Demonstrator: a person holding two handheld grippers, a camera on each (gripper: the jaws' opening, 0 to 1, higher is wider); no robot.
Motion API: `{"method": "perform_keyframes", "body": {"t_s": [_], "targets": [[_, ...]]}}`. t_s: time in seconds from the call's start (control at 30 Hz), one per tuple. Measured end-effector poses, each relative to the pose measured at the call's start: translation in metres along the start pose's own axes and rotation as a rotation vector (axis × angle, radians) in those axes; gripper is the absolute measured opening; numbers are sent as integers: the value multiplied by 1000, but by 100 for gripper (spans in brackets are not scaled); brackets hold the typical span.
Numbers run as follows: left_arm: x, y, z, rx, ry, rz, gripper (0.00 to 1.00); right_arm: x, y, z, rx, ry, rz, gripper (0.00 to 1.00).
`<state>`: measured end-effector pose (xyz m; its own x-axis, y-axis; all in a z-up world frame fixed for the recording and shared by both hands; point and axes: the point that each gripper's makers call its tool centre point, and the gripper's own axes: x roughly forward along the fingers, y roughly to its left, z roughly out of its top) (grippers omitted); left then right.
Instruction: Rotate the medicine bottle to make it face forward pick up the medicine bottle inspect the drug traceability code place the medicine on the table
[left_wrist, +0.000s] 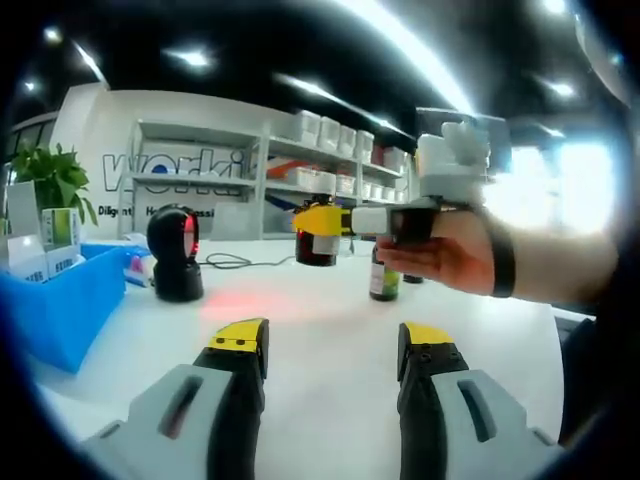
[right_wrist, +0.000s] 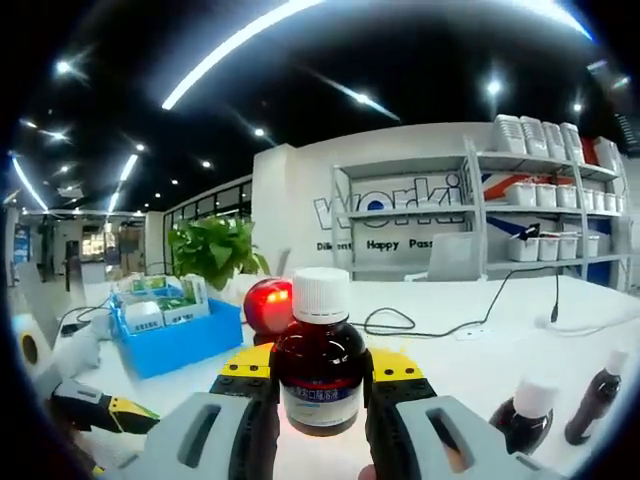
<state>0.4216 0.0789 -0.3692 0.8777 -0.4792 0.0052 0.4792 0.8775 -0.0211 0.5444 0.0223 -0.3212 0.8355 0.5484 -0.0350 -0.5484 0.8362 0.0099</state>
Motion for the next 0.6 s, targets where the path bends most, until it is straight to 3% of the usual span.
{"method": "perform_keyframes", "body": {"t_s": [0.6], "targets": [[0, -1, -1, -1, 2, -2, 43, -6, 10, -45, -26, 81, 3, 28]]}}
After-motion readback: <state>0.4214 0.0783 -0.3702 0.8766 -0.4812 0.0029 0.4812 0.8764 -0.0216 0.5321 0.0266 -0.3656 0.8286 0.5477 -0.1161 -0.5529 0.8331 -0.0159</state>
